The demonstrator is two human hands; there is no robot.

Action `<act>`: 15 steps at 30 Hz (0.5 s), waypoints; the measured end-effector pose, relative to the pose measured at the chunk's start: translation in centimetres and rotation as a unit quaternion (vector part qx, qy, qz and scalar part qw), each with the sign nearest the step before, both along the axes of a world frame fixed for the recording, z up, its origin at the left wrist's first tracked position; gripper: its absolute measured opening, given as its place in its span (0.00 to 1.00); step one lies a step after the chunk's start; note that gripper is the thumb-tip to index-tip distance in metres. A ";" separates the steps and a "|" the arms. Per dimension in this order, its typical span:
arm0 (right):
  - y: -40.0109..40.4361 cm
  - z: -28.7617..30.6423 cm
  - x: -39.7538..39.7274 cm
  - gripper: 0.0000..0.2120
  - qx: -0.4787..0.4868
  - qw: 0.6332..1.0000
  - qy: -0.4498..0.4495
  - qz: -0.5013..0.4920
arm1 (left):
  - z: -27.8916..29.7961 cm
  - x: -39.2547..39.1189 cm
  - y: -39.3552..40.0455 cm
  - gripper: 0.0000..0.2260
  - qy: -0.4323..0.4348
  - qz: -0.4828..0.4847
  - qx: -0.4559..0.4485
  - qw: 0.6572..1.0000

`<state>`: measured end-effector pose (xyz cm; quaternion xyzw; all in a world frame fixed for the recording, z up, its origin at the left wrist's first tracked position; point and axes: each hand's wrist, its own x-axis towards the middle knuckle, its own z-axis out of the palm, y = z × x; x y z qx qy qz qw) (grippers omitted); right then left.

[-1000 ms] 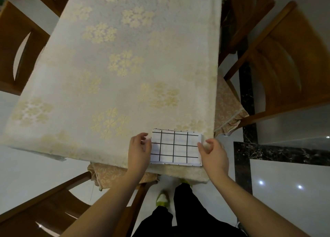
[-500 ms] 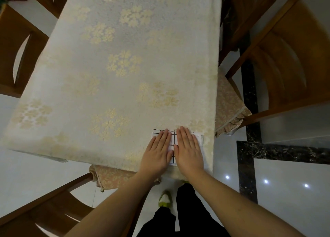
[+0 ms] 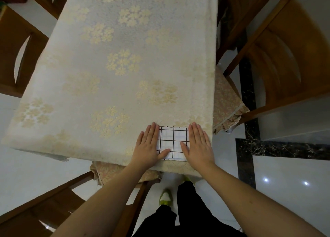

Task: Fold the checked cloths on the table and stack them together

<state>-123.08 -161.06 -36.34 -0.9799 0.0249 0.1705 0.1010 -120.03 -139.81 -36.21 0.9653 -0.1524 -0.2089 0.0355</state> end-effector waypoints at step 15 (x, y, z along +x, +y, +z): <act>2.4 11.7 -6.7 0.25 0.055 0.996 0.038 -0.060 | 8.9 -6.4 -0.9 0.29 -0.030 -0.053 -0.044 0.997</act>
